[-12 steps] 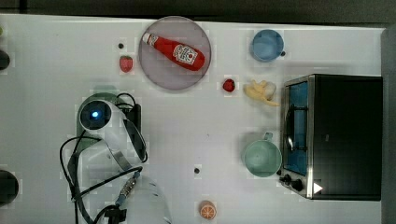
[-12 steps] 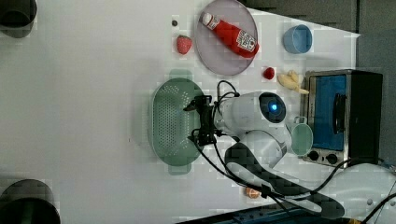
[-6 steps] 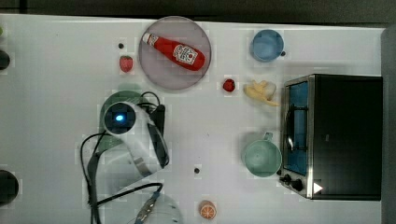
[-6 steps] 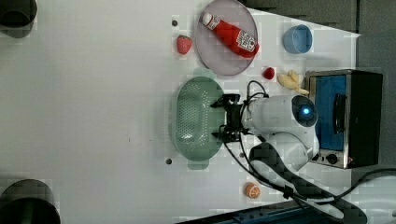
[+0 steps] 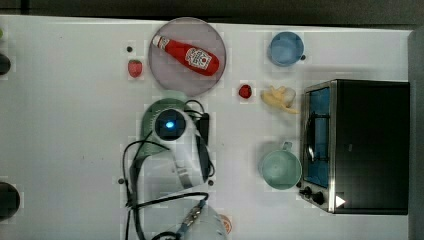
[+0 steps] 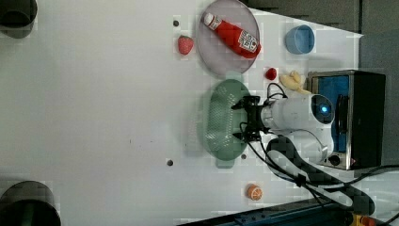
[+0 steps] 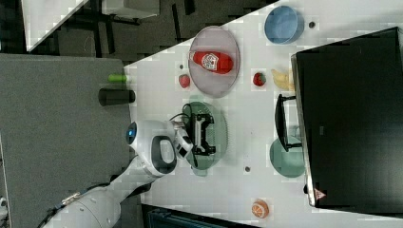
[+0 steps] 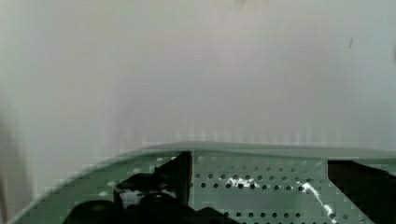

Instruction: Drag strainer left to right.

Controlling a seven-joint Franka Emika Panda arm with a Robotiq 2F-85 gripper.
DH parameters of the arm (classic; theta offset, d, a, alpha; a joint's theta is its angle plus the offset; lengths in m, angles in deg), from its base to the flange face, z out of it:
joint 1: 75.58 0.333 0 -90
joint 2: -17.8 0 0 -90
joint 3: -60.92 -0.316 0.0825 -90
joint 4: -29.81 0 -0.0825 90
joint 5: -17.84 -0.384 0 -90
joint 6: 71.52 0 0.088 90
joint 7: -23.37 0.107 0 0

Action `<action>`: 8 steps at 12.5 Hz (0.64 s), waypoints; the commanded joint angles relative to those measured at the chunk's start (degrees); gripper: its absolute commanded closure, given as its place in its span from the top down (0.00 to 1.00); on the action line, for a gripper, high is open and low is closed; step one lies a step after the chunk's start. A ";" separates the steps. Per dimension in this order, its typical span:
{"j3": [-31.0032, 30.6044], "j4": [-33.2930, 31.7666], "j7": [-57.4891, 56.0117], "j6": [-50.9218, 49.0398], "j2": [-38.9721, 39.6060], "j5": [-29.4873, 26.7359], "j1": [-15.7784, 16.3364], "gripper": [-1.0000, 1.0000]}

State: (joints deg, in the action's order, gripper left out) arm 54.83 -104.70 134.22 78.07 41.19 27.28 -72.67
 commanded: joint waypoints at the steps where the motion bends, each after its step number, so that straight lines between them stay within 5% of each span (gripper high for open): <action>1: 1.92 -1.94 -6.92 2.25 -1.80 0.21 -1.33 1.00; 8: 9.77 -2.48 -14.81 2.66 -1.81 0.21 -1.62 1.00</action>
State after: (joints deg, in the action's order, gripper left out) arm 62.22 -107.73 124.10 80.81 40.46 28.30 -74.59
